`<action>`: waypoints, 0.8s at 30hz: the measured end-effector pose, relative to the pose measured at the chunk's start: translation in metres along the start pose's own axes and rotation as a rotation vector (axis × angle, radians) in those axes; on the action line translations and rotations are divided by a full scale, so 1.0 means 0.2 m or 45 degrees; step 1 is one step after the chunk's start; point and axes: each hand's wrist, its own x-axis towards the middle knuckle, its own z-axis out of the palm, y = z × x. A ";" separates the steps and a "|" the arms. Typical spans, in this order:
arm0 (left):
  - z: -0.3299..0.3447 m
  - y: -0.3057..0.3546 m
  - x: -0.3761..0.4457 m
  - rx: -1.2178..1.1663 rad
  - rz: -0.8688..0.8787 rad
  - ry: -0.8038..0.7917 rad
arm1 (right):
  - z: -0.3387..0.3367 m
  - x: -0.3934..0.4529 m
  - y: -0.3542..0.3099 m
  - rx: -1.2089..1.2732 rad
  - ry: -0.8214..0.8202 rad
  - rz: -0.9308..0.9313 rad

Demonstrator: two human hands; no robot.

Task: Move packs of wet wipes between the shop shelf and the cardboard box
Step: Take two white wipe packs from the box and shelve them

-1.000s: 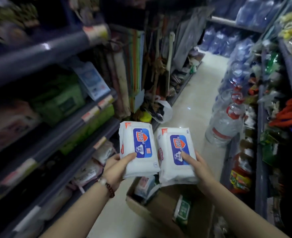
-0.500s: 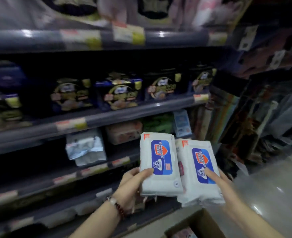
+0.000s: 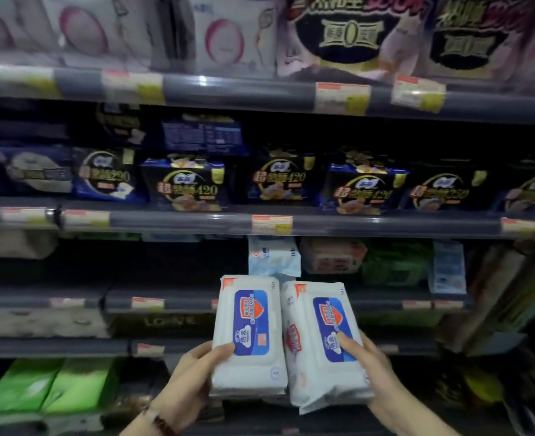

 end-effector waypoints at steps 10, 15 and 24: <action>-0.50 0.33 0.19 -0.038 0.043 0.145 | 0.57 0.08 0.21 -0.020 0.034 0.175; -0.53 0.54 0.40 0.030 0.060 0.073 | 0.72 0.10 0.24 0.069 0.089 0.149; -0.37 0.67 0.80 0.104 0.021 0.036 | 0.73 0.01 0.24 0.161 0.338 0.075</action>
